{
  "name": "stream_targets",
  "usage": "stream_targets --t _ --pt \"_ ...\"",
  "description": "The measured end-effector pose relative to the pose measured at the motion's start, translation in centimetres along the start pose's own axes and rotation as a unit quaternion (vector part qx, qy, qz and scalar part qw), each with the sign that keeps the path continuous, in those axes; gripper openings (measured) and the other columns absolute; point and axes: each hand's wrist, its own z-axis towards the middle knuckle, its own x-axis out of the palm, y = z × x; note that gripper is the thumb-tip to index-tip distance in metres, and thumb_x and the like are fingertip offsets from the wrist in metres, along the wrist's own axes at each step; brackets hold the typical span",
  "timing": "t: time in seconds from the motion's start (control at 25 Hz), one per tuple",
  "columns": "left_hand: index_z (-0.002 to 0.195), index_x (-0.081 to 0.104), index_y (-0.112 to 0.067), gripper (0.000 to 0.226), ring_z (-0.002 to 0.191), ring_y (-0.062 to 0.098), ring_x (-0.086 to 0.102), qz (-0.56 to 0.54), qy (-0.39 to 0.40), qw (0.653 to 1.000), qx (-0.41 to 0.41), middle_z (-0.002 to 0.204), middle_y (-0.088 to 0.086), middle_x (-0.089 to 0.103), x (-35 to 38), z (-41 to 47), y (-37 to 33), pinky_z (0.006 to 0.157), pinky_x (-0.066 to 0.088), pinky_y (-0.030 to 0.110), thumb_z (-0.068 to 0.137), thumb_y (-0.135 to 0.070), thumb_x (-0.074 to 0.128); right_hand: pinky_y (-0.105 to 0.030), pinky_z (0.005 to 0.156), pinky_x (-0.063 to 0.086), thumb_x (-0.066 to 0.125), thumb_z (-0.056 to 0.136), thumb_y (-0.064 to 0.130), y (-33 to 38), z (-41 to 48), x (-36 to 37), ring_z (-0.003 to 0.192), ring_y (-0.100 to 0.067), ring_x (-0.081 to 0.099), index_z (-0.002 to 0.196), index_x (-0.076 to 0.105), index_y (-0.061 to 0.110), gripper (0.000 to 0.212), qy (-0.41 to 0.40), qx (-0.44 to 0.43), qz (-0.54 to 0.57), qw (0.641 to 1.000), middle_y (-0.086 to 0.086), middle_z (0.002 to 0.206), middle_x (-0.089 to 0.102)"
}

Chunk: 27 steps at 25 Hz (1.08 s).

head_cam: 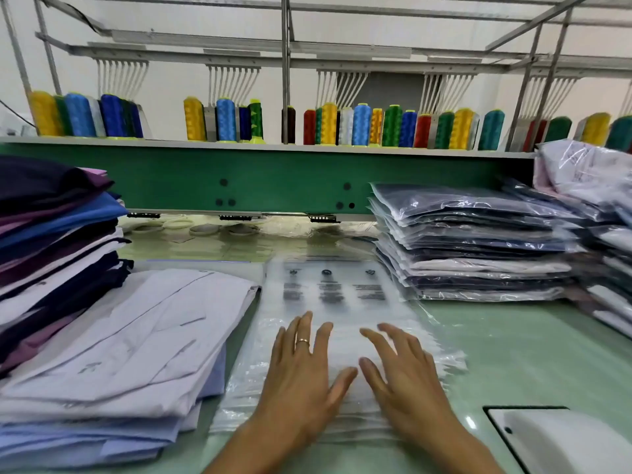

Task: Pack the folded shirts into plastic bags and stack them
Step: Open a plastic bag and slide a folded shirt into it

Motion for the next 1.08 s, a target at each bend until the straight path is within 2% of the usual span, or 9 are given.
stream_targets --t 0.08,0.16,0.36,0.48,0.64,0.72,0.88,1.0,1.08 --pt "0.160 -0.007 -0.036 0.097 0.153 0.025 -0.022 0.052 0.082 0.995 -0.033 0.168 0.002 -0.019 0.9 1.9 0.2 0.123 -0.014 0.049 0.080 -0.091 0.007 -0.044 0.126 0.001 0.018 0.100 0.068 -0.9 2.0 1.2 0.156 -0.022 -0.006 0.158 0.003 0.046 0.064 0.078 0.052 -0.104 0.990 0.002 0.169 -0.003" --pt "0.159 -0.011 -0.037 0.108 0.153 0.027 -0.022 0.067 0.132 0.988 -0.054 0.167 0.003 -0.019 1.0 3.9 1.3 0.121 -0.017 0.053 0.071 -0.097 0.005 -0.051 0.124 -0.008 0.011 0.094 0.077 -1.6 4.2 2.0 0.155 -0.028 -0.014 0.158 -0.006 0.046 0.072 0.131 0.079 -0.123 0.981 -0.004 0.169 -0.011" --pt "0.161 -0.006 -0.035 0.111 0.155 0.020 -0.014 0.069 0.192 0.977 -0.067 0.169 -0.001 -0.013 1.1 6.8 5.7 0.124 -0.010 0.047 0.071 -0.098 0.008 -0.050 0.125 -0.004 0.009 0.094 0.076 -3.1 7.9 3.4 0.156 -0.028 -0.005 0.159 0.000 0.042 0.074 0.152 0.070 -0.136 0.976 -0.007 0.170 0.002" --pt "0.161 -0.005 -0.030 0.097 0.156 0.022 -0.009 0.082 0.207 0.971 -0.090 0.170 -0.001 -0.008 0.7 8.2 7.4 0.125 -0.004 0.046 0.086 -0.087 0.015 -0.048 0.123 0.010 0.018 0.102 0.060 -2.3 9.2 4.2 0.153 -0.023 0.018 0.158 0.020 0.035 0.061 0.121 0.038 -0.122 0.984 -0.003 0.164 0.027" --pt "0.159 0.017 -0.026 0.084 0.153 0.028 0.013 0.125 0.160 0.973 -0.110 0.167 0.002 0.013 0.7 9.4 7.4 0.122 0.011 0.052 0.093 -0.078 0.019 -0.040 0.114 0.027 0.031 0.103 0.041 -2.2 10.3 4.2 0.135 -0.017 0.045 0.144 0.047 0.029 0.046 0.069 0.002 -0.093 0.993 0.004 0.147 0.052" --pt "0.152 0.029 -0.028 0.078 0.145 0.032 0.025 0.150 0.126 0.975 -0.102 0.162 0.005 0.021 0.9 9.3 6.8 0.116 0.022 0.052 0.093 -0.078 0.019 -0.039 0.114 0.027 0.034 0.102 0.037 -2.6 10.5 4.1 0.130 -0.015 0.049 0.135 0.055 0.028 0.041 0.048 0.004 -0.082 0.995 0.008 0.141 0.056" --pt "0.139 0.045 -0.024 0.063 0.135 0.036 0.035 0.216 0.064 0.970 -0.089 0.156 0.009 0.031 1.5 8.5 5.4 0.106 0.033 0.049 0.099 -0.068 0.023 -0.035 0.111 0.028 0.041 0.096 0.031 -3.7 10.8 4.0 0.121 -0.015 0.051 0.131 0.060 0.029 0.040 -0.006 0.024 -0.101 0.995 0.009 0.132 0.059" --pt "0.119 0.056 -0.023 0.038 0.120 0.030 0.047 0.191 0.006 0.980 -0.050 0.128 0.004 0.052 0.9 8.9 5.1 0.092 0.043 0.042 0.104 -0.051 0.036 -0.043 0.111 0.028 0.043 0.094 0.032 -4.3 10.7 3.4 0.120 -0.017 0.052 0.127 0.060 0.033 0.037 -0.009 0.086 -0.123 0.989 0.010 0.128 0.059" --pt "0.103 0.057 -0.019 0.024 0.106 0.026 0.054 0.144 -0.007 0.990 -0.009 0.105 0.001 0.054 0.2 9.6 5.4 0.077 0.047 0.035 0.105 -0.039 0.043 -0.042 0.106 0.031 0.043 0.096 0.028 -4.5 10.7 3.1 0.116 -0.015 0.054 0.122 0.062 0.036 0.033 -0.015 0.100 -0.121 0.988 0.011 0.124 0.060"
